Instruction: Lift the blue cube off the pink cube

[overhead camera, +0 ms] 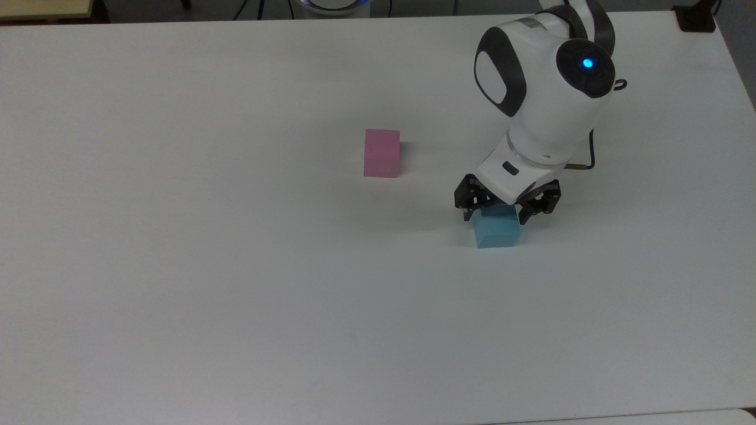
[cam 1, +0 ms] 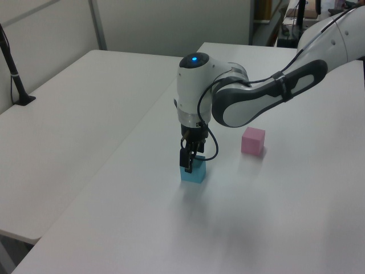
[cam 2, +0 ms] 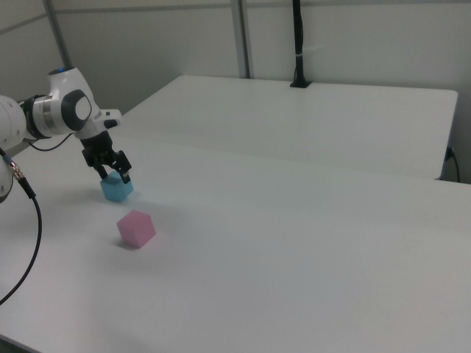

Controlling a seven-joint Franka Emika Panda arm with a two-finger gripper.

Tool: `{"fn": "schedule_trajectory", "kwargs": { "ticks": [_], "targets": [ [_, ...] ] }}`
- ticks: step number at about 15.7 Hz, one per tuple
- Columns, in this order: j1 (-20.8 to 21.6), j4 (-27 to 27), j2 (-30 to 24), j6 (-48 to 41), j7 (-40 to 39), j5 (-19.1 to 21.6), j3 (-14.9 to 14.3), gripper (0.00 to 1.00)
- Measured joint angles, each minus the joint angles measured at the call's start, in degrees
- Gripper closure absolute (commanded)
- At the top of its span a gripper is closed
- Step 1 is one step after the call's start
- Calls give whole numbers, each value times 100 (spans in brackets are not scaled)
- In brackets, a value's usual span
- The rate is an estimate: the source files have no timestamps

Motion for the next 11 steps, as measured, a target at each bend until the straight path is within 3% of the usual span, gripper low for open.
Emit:
{"fn": "schedule_trajectory", "kwargs": {
  "ticks": [3,6,9,11],
  "targets": [
    [-1,-86,-404,-33,0,0,-11,0],
    [-150,-636,-1540,-705,2,-1,-58,0],
    [-784,-1122,-2697,-1789,-82,-11,-47,0],
    [-1321,-1542,-3275,-2200,-645,-217,-33,0]
  ]
}}
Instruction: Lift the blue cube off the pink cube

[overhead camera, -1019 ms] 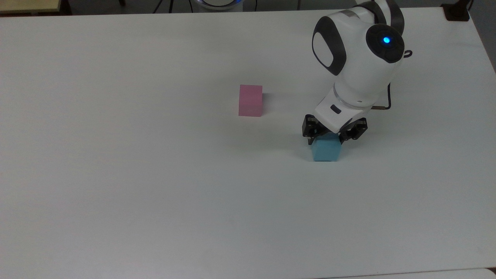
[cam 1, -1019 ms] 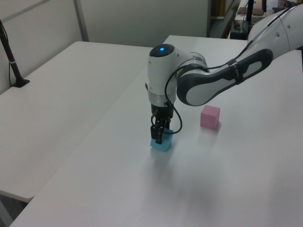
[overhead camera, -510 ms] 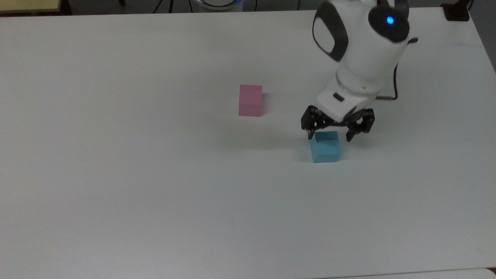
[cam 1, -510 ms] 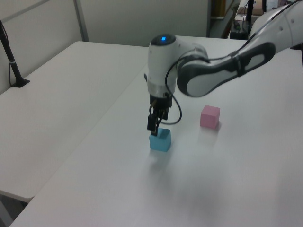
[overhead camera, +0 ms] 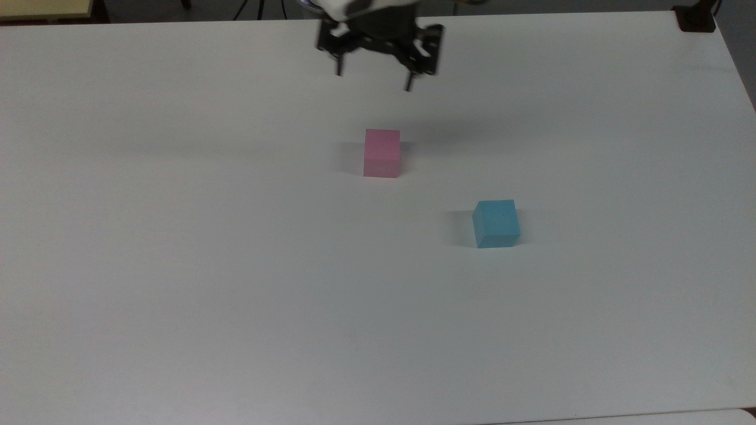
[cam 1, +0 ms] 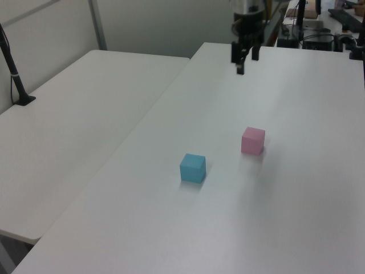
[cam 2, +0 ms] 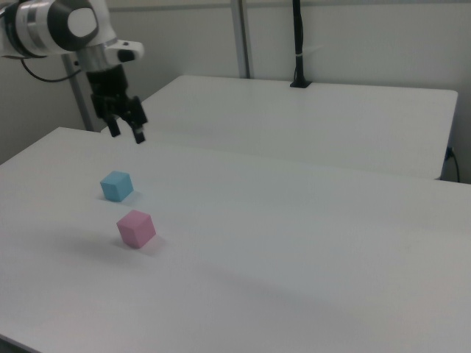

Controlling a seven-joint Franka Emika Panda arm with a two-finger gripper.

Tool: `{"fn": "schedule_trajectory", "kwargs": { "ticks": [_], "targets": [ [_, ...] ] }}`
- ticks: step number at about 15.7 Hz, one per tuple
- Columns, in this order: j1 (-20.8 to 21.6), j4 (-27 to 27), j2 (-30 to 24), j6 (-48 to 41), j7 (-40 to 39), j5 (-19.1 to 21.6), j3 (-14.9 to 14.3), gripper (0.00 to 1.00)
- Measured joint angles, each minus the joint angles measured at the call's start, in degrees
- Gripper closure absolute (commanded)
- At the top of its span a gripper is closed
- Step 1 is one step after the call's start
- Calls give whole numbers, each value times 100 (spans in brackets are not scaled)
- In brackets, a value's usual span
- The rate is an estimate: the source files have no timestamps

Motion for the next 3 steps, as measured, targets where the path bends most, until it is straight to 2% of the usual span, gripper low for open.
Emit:
{"fn": "schedule_trajectory", "kwargs": {
  "ticks": [3],
  "targets": [
    [-499,-383,-282,-99,-623,-146,5,0]
  ]
}}
